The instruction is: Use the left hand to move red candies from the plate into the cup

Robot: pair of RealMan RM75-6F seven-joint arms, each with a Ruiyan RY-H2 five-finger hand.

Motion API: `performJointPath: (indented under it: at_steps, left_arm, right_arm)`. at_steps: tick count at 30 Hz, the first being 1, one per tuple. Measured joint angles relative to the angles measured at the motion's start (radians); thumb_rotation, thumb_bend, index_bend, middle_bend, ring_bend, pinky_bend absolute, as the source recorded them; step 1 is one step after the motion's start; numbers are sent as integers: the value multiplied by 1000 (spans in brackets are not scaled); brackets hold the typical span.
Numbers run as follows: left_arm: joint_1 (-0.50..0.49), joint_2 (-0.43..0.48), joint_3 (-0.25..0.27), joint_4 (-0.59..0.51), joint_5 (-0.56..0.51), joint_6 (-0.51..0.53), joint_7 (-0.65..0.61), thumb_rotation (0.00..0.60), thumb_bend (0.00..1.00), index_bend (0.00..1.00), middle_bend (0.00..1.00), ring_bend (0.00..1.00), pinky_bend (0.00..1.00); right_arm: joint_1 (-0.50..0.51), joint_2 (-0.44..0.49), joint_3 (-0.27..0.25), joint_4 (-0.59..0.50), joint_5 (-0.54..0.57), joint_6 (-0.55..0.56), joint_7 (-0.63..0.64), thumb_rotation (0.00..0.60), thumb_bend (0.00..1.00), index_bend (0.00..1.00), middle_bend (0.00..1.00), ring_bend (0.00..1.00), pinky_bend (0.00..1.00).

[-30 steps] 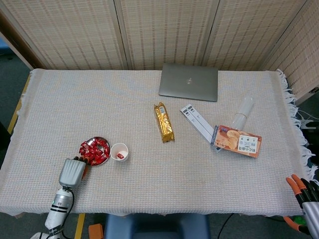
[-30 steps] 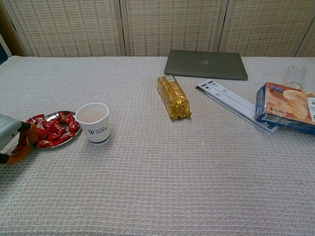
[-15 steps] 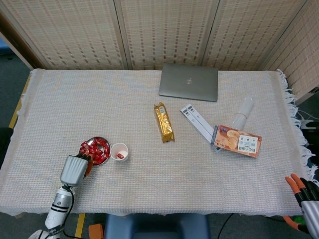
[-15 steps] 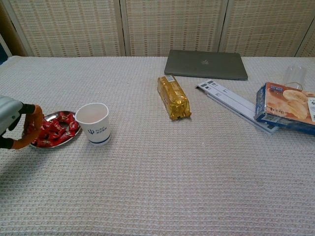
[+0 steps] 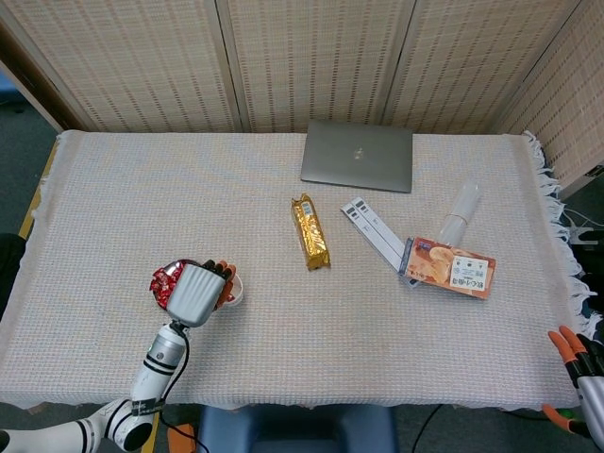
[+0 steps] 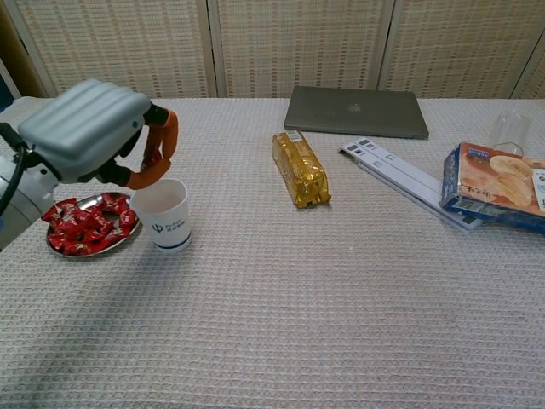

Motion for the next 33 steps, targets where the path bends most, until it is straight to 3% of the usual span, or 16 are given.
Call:
performJointPath:
  at_steps: [5,12,19,24,33]
  left_arm:
    - [-25,-31,2,37,-46,-58,12,600,429,400,467,519,1000]
    - [-28,-33,22,42,-51,-57,4,600,417,233,314,375,1000]
    - [27,51,56,-43,-41,1,-43,600,411,163,256,306,1000]
    - [90,150,94,-89,-107,-5,-72,600,404,84,168,218,1000]
    - [121,173,123,-15,-238,-112,-74,600,396,45,115,181,1000]
  right_arm:
    - [2,-1,5,-1,13,-5,-3,600,43,0,0,0,88]
    - [3,-1,5,-4,14,-6,-7,600,43,0,0,0,93]
    - [0,2,1,-1,5,-2,2,600,42,0,0,0,99]
    - [0,1,-1,0,-2,0,3,600,43,0,0,0,99]
    - [1,-2,-7,-3,-16,-2,-7,600,43,0,0,0,100]
